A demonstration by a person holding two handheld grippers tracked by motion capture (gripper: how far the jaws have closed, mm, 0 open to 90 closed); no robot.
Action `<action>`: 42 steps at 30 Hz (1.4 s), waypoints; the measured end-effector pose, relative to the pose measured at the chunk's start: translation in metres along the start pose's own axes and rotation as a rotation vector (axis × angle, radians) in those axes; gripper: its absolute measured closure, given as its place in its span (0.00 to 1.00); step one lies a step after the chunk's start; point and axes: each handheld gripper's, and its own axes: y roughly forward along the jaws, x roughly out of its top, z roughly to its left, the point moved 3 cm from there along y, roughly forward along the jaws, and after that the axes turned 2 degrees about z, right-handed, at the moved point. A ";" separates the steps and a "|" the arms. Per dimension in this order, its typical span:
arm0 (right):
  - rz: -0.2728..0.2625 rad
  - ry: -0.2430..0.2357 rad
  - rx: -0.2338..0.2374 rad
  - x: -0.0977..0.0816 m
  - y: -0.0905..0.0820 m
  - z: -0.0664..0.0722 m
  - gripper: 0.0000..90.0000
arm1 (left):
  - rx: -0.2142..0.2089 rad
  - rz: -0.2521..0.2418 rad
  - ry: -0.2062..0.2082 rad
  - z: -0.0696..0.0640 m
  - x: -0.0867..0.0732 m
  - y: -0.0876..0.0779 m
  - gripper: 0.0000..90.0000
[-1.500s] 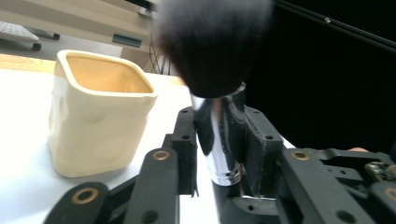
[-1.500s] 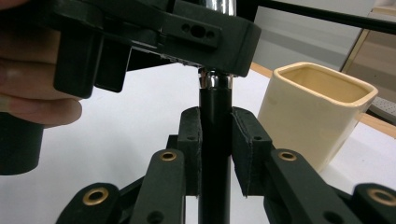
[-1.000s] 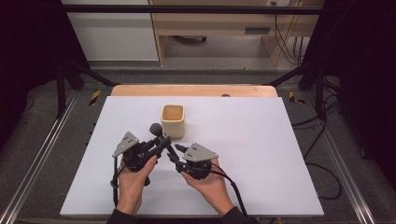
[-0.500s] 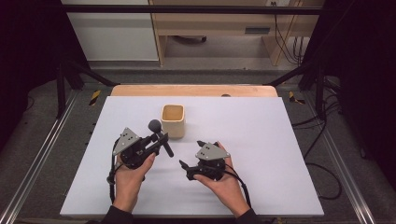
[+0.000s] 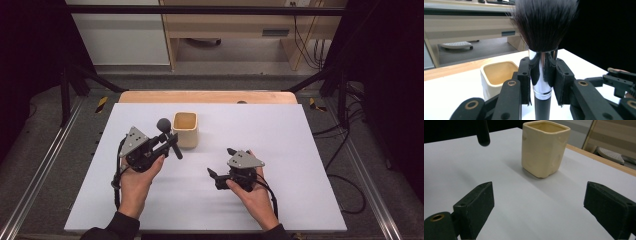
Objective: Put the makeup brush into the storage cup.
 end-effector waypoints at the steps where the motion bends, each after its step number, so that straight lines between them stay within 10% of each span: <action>1: -0.001 0.005 0.001 -0.001 -0.001 -0.001 0.11 | 0.001 -0.004 -0.004 0.001 0.001 0.000 0.78; 29: -0.066 0.059 -0.115 -0.020 -0.048 -0.043 0.09 | 0.082 -0.014 0.057 0.017 0.046 0.017 0.78; 42: -0.061 0.090 -0.134 -0.036 -0.063 -0.052 0.08 | 0.123 -0.041 0.003 0.034 0.060 0.025 0.78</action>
